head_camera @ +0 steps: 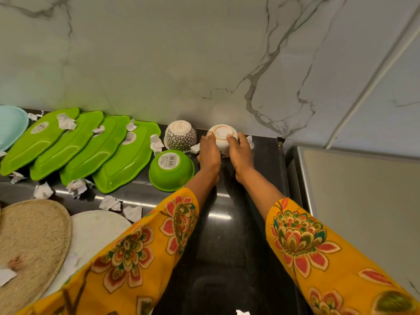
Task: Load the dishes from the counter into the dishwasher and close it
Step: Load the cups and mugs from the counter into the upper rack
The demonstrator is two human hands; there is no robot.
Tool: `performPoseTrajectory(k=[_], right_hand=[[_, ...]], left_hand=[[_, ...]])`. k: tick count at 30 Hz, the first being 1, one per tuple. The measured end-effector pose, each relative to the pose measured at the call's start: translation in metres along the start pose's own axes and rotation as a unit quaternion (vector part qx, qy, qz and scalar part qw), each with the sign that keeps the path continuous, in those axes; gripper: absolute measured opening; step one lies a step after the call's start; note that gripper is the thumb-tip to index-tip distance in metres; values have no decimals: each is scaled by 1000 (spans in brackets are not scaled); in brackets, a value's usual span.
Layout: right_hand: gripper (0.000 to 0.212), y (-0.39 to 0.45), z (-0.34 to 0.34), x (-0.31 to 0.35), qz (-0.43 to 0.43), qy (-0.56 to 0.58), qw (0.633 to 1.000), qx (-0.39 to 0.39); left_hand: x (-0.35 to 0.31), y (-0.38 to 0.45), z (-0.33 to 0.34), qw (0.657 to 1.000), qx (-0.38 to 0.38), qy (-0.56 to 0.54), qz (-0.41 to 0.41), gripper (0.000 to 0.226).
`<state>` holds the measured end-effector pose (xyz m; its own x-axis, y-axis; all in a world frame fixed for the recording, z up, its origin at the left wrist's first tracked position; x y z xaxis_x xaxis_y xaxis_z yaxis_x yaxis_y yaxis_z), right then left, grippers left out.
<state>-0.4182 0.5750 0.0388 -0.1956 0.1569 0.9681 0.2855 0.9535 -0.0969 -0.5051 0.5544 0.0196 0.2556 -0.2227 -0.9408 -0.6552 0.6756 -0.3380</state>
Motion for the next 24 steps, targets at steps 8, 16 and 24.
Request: performPoseTrajectory(k=[8,16,24], right_hand=[[46,-3,-12,-3,-5,-49,998,-37],[34,-48,-39,9,-29,-2,997,-70],[24,-130,-70,10,-7,40,997,-67]], left_hand=[[4,-6,-3,999,-27,3,22,79],[1,-54,-35,999,-28,0,30,70],[-1,-115,-90,998,-34,-43,44,38]])
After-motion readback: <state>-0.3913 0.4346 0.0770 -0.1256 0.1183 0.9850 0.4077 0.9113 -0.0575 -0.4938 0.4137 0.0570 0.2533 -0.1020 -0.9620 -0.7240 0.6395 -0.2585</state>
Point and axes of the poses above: each hand's wrist, its own y-axis towards the middle knuckle, its own z-axis out of the palm, x = y × z, the point moved 5 cm from there along y, towards the middle knuckle, and after that the axes turned 15 degrees about -x, right-handed, at the moved point
